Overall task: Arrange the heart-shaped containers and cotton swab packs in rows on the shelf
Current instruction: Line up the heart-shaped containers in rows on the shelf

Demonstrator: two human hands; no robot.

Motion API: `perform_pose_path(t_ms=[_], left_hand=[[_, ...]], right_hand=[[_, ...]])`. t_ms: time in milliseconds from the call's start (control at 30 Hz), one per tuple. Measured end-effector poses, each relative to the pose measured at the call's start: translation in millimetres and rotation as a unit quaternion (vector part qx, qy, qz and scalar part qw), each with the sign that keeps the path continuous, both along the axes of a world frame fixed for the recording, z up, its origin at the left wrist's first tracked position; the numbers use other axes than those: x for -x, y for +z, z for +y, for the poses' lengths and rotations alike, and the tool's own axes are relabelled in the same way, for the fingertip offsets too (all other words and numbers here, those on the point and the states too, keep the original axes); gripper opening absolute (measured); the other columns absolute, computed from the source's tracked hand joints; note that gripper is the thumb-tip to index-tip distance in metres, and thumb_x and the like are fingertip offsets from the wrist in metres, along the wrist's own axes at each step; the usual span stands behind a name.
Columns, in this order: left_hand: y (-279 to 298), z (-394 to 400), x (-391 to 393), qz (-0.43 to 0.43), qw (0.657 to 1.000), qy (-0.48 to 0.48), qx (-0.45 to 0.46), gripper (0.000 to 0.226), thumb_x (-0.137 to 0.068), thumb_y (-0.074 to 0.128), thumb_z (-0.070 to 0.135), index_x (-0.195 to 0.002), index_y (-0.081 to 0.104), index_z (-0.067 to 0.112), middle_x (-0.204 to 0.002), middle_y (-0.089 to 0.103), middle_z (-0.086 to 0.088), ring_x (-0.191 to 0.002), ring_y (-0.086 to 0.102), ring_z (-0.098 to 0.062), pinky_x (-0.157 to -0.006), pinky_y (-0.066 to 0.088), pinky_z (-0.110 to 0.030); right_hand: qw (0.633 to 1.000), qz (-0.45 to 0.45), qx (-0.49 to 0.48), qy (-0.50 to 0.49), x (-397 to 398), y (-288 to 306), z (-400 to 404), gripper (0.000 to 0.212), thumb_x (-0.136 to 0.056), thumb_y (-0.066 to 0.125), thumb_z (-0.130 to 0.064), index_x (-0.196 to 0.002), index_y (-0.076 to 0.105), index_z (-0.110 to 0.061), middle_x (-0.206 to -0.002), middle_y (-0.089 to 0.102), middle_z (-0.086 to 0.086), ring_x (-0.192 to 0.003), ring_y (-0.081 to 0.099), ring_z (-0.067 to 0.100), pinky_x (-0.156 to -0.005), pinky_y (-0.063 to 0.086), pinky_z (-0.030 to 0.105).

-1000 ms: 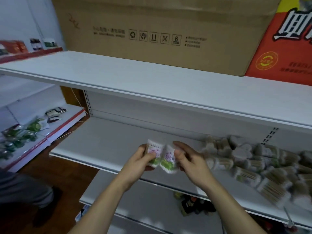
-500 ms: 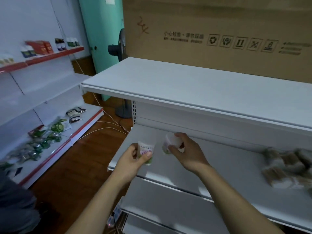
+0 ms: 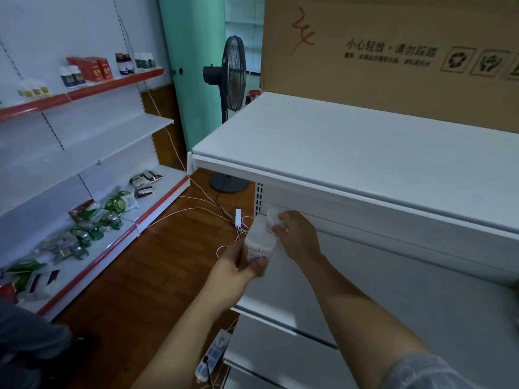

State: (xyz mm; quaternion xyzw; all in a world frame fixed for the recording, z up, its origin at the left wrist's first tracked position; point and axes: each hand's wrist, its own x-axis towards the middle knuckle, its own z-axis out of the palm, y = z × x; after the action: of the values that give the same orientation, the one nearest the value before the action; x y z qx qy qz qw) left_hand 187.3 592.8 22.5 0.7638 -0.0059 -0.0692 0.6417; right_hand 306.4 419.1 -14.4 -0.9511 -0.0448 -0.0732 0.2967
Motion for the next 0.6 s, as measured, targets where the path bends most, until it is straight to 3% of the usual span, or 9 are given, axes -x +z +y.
perform_pose_path(t_ms=[133,167,233,300,600], left_hand=[[-4,13,-17,0.004,0.999,-0.029,0.022,0.026,-0.089,0.073,0.020,-0.111,0.060,0.026,-0.106,0.070,0.010,-0.096,0.067,-0.001,-0.072,0.050,-0.009],[-3,16,-20,0.008,0.999,-0.040,0.023,0.023,-0.090,0.073,0.019,-0.109,0.060,0.025,-0.104,0.070,0.011,-0.091,0.067,0.004,-0.071,0.050,-0.009],[-5,21,-24,0.014,0.997,-0.063,0.029,0.022,-0.091,0.072,0.018,-0.105,0.059,0.028,-0.103,0.069,0.012,-0.085,0.066,0.010,-0.069,0.050,-0.008],[-6,26,-28,0.015,0.996,-0.079,0.037,0.023,-0.091,0.071,0.017,-0.106,0.059,0.028,-0.104,0.068,0.012,-0.084,0.066,0.011,-0.069,0.050,-0.008],[-15,38,-36,0.004,0.992,-0.120,0.033,0.026,-0.091,0.072,0.022,-0.111,0.059,0.031,-0.108,0.069,0.014,-0.093,0.066,0.005,-0.073,0.049,-0.007]], right_hand=[[0.999,-0.003,0.043,0.010,-10,-4,8,0.035,-0.101,0.053,-0.016,-0.135,0.056,-0.008,-0.142,0.047,0.006,-0.125,0.051,0.023,-0.085,0.028,-0.001],[0.997,-0.011,0.071,0.005,-12,-5,8,0.038,-0.102,0.051,-0.016,-0.140,0.052,-0.011,-0.145,0.042,0.007,-0.126,0.049,0.026,-0.089,0.033,0.002],[0.988,-0.009,0.155,-0.024,-13,-10,8,0.046,-0.101,0.051,-0.024,-0.146,0.043,-0.025,-0.147,0.034,0.009,-0.124,0.045,0.032,-0.095,0.048,0.030],[0.971,0.012,0.236,-0.036,-12,-14,8,0.059,-0.096,0.053,-0.022,-0.150,0.031,-0.032,-0.148,0.029,0.011,-0.124,0.042,0.035,-0.092,0.048,0.043],[0.950,0.073,0.297,-0.066,-14,-10,24,0.082,-0.095,0.051,-0.020,-0.157,0.001,-0.033,-0.142,0.035,0.016,-0.123,0.041,0.036,-0.094,0.042,0.047]])
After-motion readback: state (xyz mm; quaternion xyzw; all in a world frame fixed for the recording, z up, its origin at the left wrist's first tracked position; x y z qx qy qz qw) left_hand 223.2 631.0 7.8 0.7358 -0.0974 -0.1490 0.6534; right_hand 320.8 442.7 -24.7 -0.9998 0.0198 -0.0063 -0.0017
